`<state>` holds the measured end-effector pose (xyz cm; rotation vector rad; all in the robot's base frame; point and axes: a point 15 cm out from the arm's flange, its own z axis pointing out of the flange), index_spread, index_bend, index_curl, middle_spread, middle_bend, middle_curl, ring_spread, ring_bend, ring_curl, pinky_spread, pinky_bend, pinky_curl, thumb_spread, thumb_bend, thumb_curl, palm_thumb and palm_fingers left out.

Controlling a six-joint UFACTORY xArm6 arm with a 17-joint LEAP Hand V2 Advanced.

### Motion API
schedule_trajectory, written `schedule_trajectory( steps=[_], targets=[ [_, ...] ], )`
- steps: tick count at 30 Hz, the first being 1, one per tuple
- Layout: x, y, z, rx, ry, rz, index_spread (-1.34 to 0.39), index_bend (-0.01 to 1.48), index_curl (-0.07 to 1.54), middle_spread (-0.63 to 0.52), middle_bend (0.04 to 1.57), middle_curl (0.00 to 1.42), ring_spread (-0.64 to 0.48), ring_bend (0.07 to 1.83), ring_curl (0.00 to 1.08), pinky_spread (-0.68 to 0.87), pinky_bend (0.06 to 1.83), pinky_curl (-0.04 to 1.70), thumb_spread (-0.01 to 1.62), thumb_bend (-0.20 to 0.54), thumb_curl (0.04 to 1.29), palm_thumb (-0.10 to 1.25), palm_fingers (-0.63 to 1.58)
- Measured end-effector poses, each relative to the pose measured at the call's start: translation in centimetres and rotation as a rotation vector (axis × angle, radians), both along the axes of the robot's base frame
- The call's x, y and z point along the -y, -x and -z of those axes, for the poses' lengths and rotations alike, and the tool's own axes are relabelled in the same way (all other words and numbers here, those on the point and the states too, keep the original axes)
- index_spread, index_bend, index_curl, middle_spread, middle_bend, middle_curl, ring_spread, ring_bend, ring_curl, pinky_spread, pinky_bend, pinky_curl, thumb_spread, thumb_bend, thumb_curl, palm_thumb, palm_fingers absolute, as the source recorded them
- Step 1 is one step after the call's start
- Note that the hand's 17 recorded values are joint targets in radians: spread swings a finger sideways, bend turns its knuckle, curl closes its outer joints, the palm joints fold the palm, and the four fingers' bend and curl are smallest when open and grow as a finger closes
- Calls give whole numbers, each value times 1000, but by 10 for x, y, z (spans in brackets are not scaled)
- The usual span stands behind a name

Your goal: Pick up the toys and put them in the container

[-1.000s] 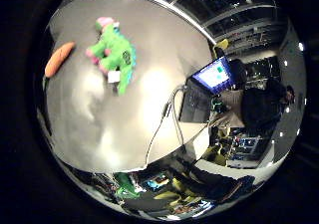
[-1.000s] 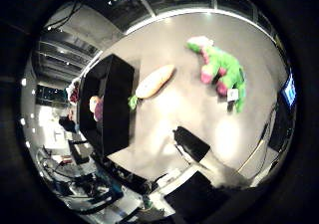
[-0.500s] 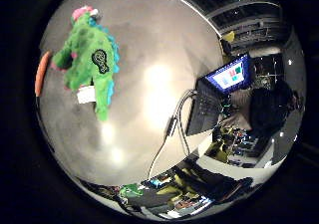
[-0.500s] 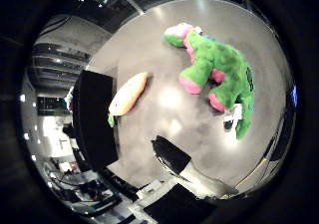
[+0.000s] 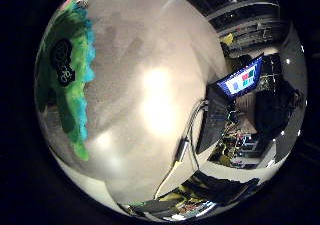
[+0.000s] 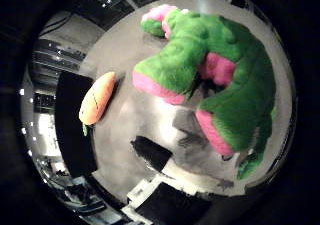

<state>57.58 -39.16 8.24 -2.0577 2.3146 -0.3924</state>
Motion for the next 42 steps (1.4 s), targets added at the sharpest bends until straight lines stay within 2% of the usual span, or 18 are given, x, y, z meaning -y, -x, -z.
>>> schedule_trajectory(
  steps=[2, 4, 6, 9, 11, 13, 14, 16, 20, 22, 23, 28, 32, 37, 39, 40, 42],
  targets=[
    [-1, 0, -1, 0, 0, -3, -232, 180, 281, 58, 420, 340, 2, 772, 290, 228, 452, 217, 951, -29, 278, 241, 747],
    [0, -1, -3, 3, 3, -5, -274, 205, 289, 18, 479, 352, -54, 869, 304, 154, 500, 205, 956, -29, 280, 242, 1020],
    [1, -1, -6, 6, 8, -12, -311, 258, 336, -44, 585, 390, -119, 926, 341, -28, 616, 229, 974, -19, 286, 274, 1246],
    [5, 0, -10, 8, 11, -14, -330, 583, 465, -117, 794, 461, -187, 985, 376, -347, 718, 247, 997, -14, 295, 342, 1397],
    [6, 3, -13, 2, 12, -19, -306, 717, 518, -130, 850, 481, -194, 1039, 403, -414, 832, 290, 1014, -12, 302, 390, 1439],
    [8, 6, -13, -9, 15, -25, -282, 789, 547, -131, 911, 503, -196, 1080, 421, -406, 919, 330, 1016, -12, 307, 425, 1463],
    [9, 7, -13, -15, 18, -27, -258, 862, 577, -127, 986, 530, -196, 1149, 449, -374, 1023, 378, 1020, -6, 316, 477, 1482],
    [9, 12, -13, -32, 14, -27, -238, 946, 605, -124, 1063, 556, -191, 1223, 480, -339, 1115, 432, 1022, -8, 327, 533, 1425],
    [5, 32, -21, -104, -12, -21, -201, 1069, 637, -108, 1177, 584, -175, 1327, 521, -272, 1230, 520, 1015, 10, 388, 742, 1326],
    [6, 43, -32, -129, -24, -7, -196, 1086, 638, -106, 1196, 587, -172, 1344, 526, -262, 1245, 537, 1001, 17, 412, 806, 1313],
    [8, 47, -37, -133, -27, 1, -195, 1082, 636, -105, 1199, 586, -171, 1349, 528, -257, 1252, 543, 992, 50, 436, 870, 1305],
    [15, 64, -74, -132, -38, 36, -182, 1126, 636, -101, 1245, 583, -163, 1388, 536, -221, 1276, 602, 949, 13, 523, 991, 1270],
    [22, 74, -121, -94, -16, 58, -178, 1140, 634, -101, 1259, 581, -159, 1399, 535, -212, 1272, 628, 945, -13, 555, 1011, 1260],
    [5, 97, -142, -99, -38, 72, -176, 1155, 629, -100, 1276, 576, -160, 1411, 533, -207, 1257, 666, 957, -27, 581, 976, 1254],
    [7, 91, -141, -71, -34, 79, -195, 1110, 621, -108, 1279, 572, -169, 1416, 530, -229, 1238, 668, 945, -41, 575, 885, 1229],
    [9, 87, -141, -51, -32, 87, -214, 1021, 600, -117, 1253, 559, -174, 1405, 521, -272, 1201, 648, 930, -62, 566, 825, 1138],
    [15, 74, -145, 21, -29, 117, -254, 812, 556, -135, 1168, 529, -186, 1380, 500, -373, 1148, 608, 944, -42, 552, 777, 986]
  ],
)
